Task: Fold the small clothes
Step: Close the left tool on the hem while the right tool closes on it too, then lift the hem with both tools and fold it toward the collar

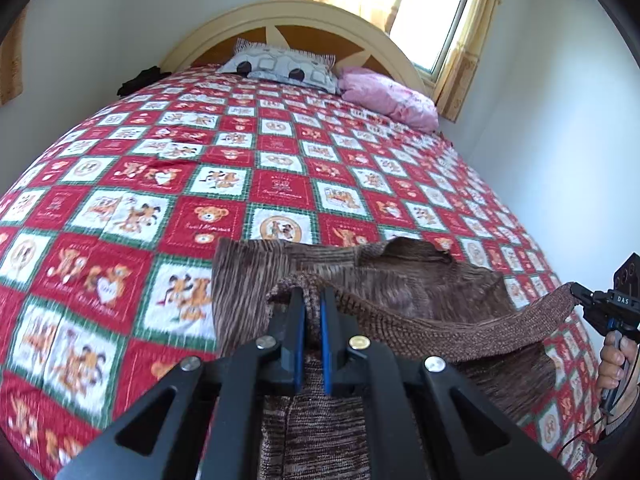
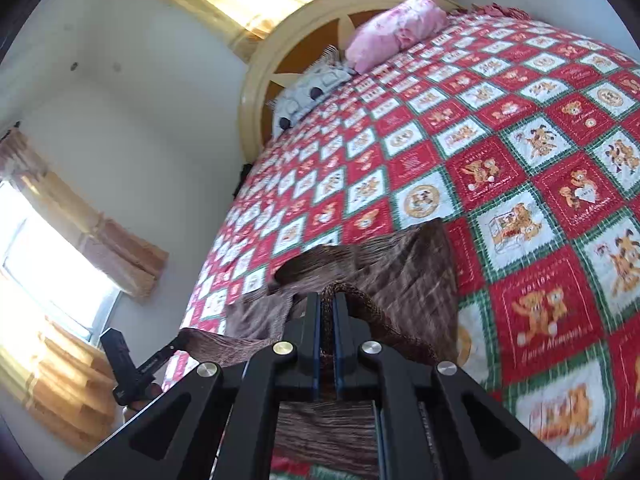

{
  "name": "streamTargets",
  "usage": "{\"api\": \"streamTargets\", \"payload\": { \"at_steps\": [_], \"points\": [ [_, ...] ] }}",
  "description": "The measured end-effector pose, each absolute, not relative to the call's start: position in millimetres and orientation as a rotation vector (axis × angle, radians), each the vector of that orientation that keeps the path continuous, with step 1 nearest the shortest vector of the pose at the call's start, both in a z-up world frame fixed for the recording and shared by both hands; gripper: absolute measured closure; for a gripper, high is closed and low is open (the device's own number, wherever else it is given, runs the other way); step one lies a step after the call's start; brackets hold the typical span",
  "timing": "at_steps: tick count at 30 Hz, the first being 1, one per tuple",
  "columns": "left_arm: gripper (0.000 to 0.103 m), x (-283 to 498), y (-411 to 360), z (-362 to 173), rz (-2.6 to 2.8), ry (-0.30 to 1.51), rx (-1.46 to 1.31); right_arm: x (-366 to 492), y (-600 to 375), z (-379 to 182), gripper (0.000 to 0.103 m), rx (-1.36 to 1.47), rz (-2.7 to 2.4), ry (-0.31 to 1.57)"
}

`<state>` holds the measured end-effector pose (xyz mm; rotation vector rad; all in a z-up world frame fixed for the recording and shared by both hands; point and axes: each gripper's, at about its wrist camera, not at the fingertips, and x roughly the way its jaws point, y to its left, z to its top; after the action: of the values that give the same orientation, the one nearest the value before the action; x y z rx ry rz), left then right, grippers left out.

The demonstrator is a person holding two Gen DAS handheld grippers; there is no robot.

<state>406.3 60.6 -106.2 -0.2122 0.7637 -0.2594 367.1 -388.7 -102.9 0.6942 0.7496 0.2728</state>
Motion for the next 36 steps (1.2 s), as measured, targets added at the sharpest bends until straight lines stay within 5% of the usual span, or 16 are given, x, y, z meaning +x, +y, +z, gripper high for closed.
{"api": "streamTargets", "payload": {
  "at_steps": [14, 16, 18, 20, 26, 31, 36],
  "points": [
    [0.094, 497, 62, -148, -0.132, 0.867, -0.208, 484, -431, -184, 0.097, 0.851, 0.089, 0.946],
    [0.094, 503, 72, -147, -0.081, 0.854, -0.231, 492, -438, -187, 0.090, 0.875, 0.044, 0.922],
    [0.094, 501, 82, -147, -0.065, 0.846, -0.262, 493, -438, -182, 0.059, 0.845, 0.019, 0.895],
    [0.090, 491, 84, -144, -0.057, 0.833, -0.235, 487, -431, -173, 0.042, 0.778, 0.012, 0.875],
    [0.046, 447, 64, -139, -0.100, 0.781, -0.041, 457, -386, -148, 0.042, 0.457, 0.079, 0.838],
    [0.045, 450, 26, -151, -0.129, 0.809, 0.171, 452, -342, -152, 0.042, 0.291, 0.138, 0.885],
    [0.050, 488, 28, -156, -0.117, 0.845, 0.101, 467, -333, -154, 0.043, 0.080, -0.032, 0.870]
  ]
}}
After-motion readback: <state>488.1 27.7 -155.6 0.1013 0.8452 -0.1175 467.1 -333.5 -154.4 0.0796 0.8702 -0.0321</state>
